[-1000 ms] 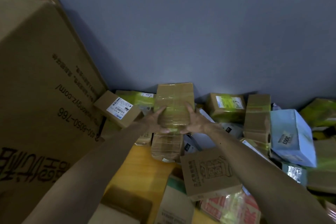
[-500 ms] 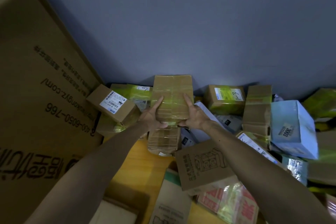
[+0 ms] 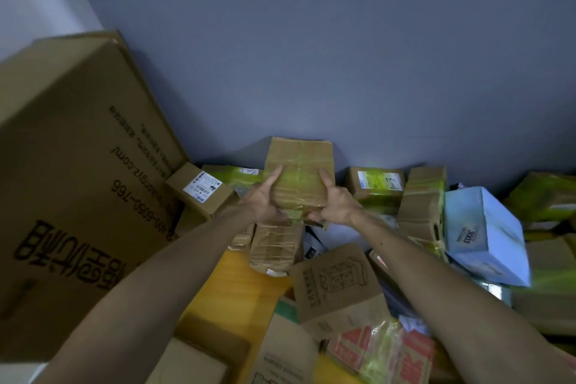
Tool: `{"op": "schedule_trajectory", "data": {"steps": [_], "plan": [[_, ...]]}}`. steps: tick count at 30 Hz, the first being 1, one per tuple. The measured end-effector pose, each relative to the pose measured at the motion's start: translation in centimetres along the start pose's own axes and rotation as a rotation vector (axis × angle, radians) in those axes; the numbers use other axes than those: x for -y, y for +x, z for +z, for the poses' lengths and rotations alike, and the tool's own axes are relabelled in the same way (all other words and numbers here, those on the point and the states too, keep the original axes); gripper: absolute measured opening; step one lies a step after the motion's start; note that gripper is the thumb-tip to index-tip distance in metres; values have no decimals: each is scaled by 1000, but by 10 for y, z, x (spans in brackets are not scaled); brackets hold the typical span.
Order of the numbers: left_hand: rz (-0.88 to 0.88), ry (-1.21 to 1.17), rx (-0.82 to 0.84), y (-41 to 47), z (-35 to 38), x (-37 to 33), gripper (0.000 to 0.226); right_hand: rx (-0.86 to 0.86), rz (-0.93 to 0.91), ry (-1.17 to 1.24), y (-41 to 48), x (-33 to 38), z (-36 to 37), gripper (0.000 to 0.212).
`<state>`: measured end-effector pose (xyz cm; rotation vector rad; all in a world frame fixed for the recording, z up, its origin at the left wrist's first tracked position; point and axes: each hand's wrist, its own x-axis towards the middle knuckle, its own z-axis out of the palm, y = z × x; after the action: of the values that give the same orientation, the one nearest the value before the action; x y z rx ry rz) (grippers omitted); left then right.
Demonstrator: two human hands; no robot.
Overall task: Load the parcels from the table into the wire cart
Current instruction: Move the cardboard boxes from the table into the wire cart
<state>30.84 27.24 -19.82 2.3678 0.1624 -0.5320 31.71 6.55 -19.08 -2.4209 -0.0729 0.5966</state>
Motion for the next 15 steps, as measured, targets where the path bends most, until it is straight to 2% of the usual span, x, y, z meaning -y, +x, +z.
{"op": "schedule_trajectory", "data": {"steps": [7, 15], "plan": [[30, 85, -98, -36, -18, -27, 119, -55, -74, 9, -36, 16, -25, 126], [131, 148, -175, -71, -49, -58, 126, -180, -113, 7, -77, 44, -52, 130]]}}
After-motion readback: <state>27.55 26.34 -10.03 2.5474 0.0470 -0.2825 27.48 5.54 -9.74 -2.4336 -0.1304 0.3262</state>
